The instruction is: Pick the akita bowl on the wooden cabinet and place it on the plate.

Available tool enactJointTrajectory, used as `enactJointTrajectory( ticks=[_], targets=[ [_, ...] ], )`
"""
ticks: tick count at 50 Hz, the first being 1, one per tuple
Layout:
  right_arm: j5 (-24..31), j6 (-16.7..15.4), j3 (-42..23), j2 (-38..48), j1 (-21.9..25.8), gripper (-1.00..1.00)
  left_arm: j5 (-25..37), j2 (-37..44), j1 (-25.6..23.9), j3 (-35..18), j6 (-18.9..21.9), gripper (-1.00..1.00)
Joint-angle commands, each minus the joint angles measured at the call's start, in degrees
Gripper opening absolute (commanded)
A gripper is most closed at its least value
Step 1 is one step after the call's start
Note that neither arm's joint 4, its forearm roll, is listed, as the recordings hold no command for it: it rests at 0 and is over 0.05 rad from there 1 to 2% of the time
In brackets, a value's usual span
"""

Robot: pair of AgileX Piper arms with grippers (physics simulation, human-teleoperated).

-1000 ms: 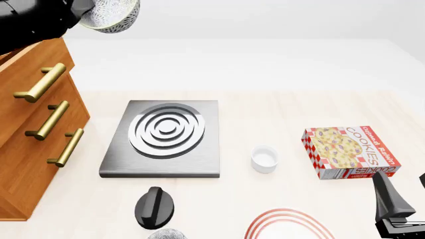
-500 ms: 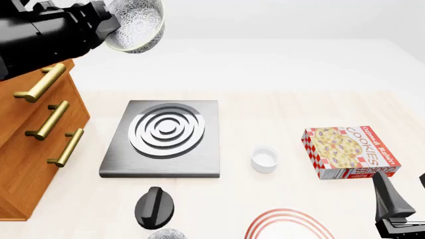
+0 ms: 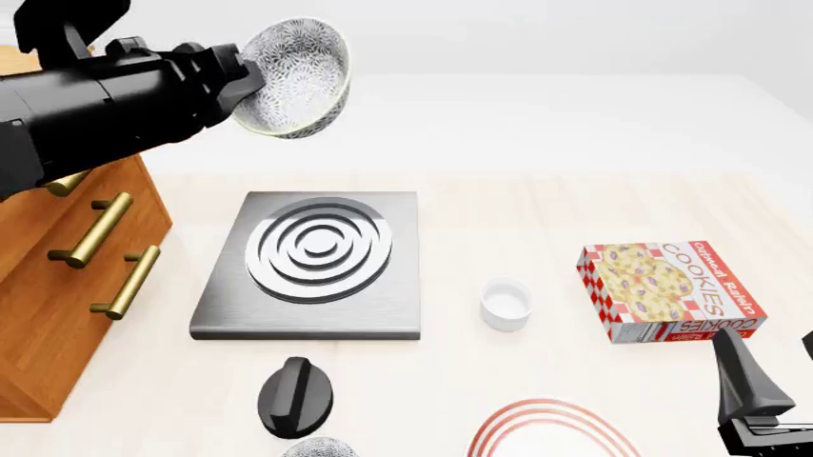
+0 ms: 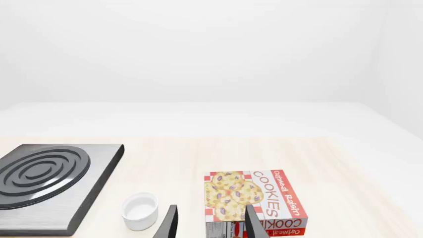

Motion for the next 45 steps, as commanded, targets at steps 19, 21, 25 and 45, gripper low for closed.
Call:
enactJointTrajectory(
  ticks=[19,21,25,45],
  targets=[
    [0.00,0.00,0.00,0.00,0.01,1.00,1.35,-0.42,-5.00,0.11,1.53,-1.00],
    [0.00,0.00,0.00,0.00,-0.01,1.00,1.35,-0.44,-5.29,0.33,1.58,-1.00],
    [0.00,0.00,0.00,0.00,0.00,1.00,1.35,-0.53,-5.90,0.75,1.60,-1.00],
    [0.00,-0.01,0.00,0.00,-0.01,1.00,1.31,0.17,-10.71,1.84,1.48,-1.00]
  ],
)
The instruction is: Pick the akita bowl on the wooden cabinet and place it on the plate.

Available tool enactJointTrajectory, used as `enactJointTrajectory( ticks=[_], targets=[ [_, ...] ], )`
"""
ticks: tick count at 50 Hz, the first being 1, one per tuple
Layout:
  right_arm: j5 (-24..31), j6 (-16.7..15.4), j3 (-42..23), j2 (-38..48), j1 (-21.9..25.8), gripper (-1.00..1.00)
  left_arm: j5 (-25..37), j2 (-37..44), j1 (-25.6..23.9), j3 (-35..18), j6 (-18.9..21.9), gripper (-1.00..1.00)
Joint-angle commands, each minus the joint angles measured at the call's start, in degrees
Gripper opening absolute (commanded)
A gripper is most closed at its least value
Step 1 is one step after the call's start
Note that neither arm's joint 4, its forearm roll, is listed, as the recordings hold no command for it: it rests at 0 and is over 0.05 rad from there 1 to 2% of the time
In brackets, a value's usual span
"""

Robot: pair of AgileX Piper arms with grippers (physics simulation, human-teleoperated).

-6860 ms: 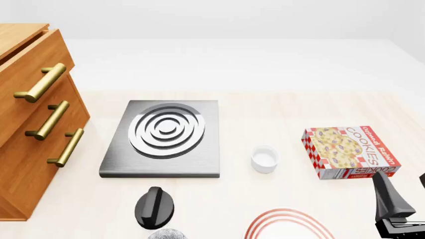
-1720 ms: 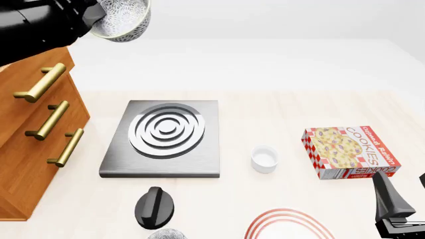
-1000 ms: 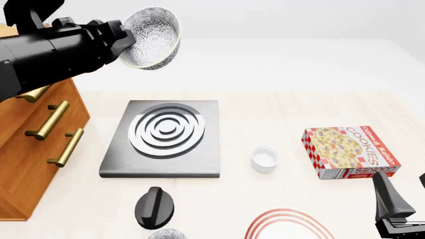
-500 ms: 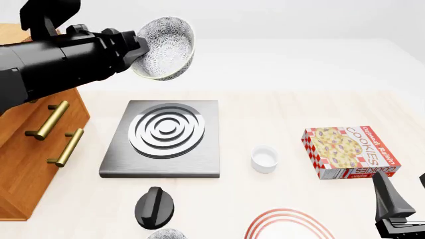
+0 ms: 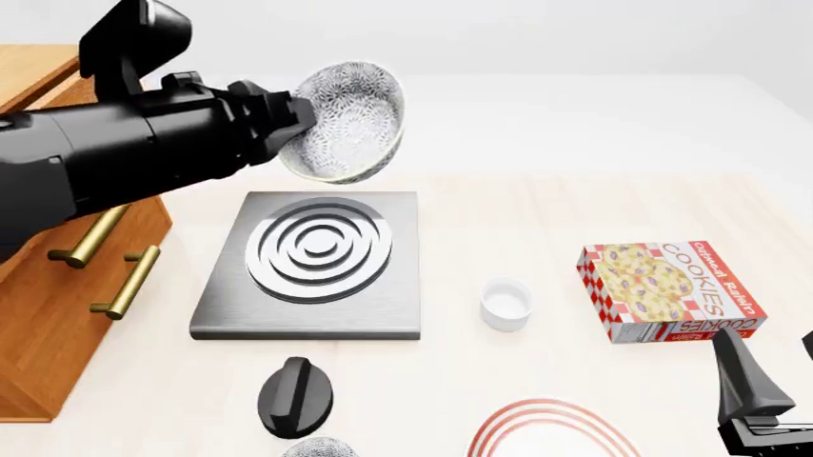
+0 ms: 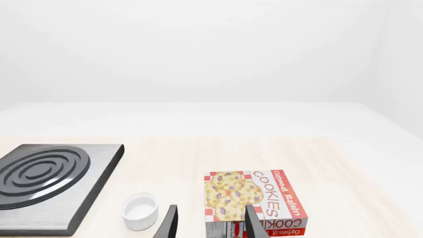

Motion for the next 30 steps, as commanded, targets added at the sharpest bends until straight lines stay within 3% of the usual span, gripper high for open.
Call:
enactJointTrajectory(
  ticks=[1,30],
  targets=[
    [0.00,0.01,0.00,0.00,0.01,1.00,-0.13,0.30,-2.48,0.16,0.29,-1.00],
    [0.00,0.00,0.00,0.00,0.00,1.00,-0.55,1.54,-9.54,3.34,-1.51,-1.00]
  ],
)
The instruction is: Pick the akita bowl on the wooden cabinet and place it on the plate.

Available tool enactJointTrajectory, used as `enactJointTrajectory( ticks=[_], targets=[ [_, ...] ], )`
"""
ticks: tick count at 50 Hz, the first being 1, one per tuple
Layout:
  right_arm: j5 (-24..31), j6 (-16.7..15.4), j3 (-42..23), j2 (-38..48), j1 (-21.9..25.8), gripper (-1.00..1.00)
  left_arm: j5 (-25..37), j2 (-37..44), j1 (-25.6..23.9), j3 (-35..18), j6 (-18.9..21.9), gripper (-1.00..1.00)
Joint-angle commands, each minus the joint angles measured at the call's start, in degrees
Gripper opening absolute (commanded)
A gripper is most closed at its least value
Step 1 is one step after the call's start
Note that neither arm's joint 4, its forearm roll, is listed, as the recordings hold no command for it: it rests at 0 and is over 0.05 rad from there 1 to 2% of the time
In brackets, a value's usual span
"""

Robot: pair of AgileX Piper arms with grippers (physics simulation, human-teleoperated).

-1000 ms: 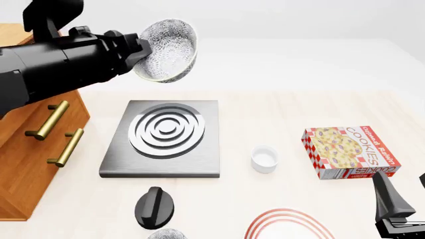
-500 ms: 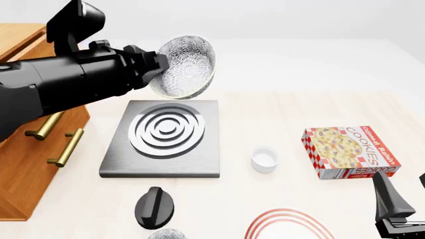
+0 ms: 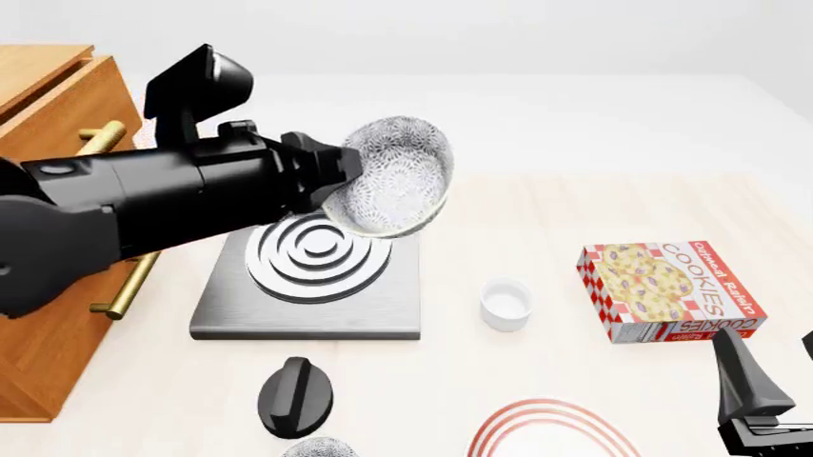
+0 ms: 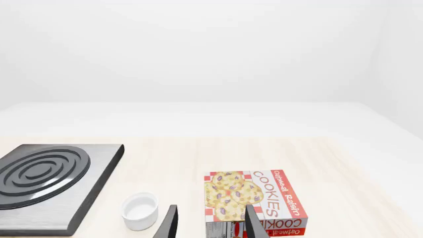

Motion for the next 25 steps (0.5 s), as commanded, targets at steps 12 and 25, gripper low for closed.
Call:
enactJointTrajectory(
  ticks=[12,25],
  targets=[
    [-0.01,0.00,0.00,0.00,0.01,1.00,-0.34,1.12,-4.40,0.83,0.09,-1.00],
    [0.00,-0.01,0.00,0.00,0.00,1.00,-2.03,2.84,-6.62,2.34,-0.62,-1.00]
  ],
)
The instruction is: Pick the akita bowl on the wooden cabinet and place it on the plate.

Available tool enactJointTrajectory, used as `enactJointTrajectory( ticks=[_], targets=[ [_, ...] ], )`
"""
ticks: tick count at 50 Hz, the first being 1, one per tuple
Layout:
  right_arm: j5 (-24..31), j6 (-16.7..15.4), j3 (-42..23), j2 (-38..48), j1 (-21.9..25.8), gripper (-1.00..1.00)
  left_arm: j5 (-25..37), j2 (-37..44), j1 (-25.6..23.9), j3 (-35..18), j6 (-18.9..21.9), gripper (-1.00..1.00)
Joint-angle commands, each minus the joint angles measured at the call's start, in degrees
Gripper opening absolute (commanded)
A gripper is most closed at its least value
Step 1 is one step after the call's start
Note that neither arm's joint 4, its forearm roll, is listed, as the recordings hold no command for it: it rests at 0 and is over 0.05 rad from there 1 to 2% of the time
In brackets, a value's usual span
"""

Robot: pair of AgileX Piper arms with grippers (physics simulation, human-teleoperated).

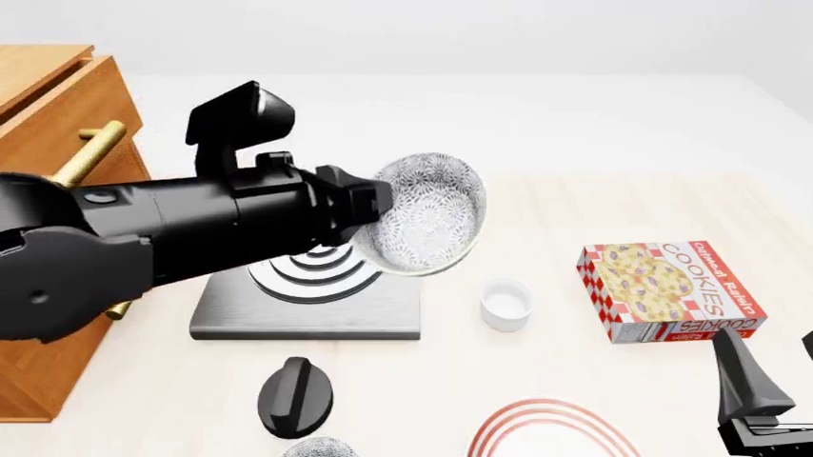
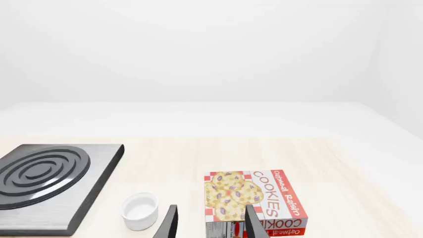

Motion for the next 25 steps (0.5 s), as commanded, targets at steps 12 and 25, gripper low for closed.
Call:
enactJointTrajectory(
  ticks=[12,25],
  targets=[
    [-0.01,0.01,0.00,0.00,0.00,1.00,-5.17,3.96,-4.78,4.02,-1.81,-1.00],
    [-0.01,0.00,0.00,0.00,0.00,1.00,-6.80,6.73,-7.63,4.69,-2.07,-1.00]
  ],
)
